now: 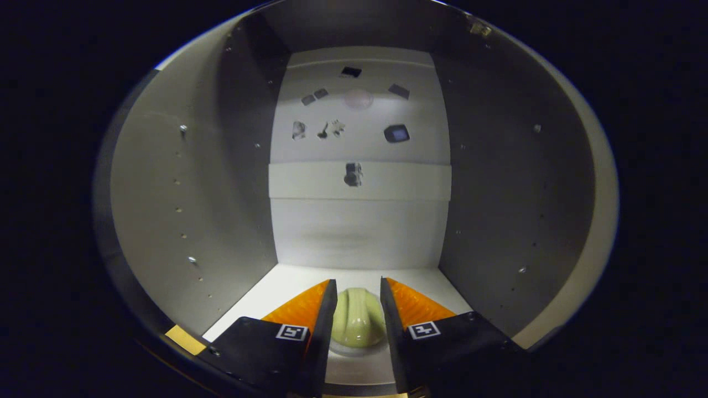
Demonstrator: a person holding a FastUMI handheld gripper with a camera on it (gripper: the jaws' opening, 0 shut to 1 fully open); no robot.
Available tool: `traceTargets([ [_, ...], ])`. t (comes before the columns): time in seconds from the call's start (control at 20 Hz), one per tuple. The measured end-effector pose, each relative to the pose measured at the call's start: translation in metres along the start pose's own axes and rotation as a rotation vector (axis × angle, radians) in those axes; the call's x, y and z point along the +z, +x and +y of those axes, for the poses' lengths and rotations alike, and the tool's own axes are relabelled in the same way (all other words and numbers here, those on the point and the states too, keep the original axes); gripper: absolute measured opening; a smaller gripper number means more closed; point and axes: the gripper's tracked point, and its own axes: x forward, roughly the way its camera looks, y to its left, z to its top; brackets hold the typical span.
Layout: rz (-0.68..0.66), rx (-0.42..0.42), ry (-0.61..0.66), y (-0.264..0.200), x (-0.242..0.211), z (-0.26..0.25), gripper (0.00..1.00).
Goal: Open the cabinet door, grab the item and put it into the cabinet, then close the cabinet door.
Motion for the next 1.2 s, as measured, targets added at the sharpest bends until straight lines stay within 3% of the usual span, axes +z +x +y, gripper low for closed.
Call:
traceTargets([
  [0.15, -0.071, 0.036, -0.004, -0.054, 0.02, 0.015, 0.51],
  [0.3, -0.138, 0.109, -0.029, -0.116, 0.035, 0.035, 0.68],
  [0.5, -0.206, 0.084, -0.094, -0.198, 0.051, 0.033, 0.97],
  [0.7, -0.209, 0.035, 0.006, -0.275, 0.053, 0.021, 0.97],
  [0.95, -0.181, 0.007, -0.039, -0.378, 0.032, -0.004, 0.98],
  [1.2, -0.165, -0.152, -0.091, -0.466, 0.036, -0.055, 0.97],
])
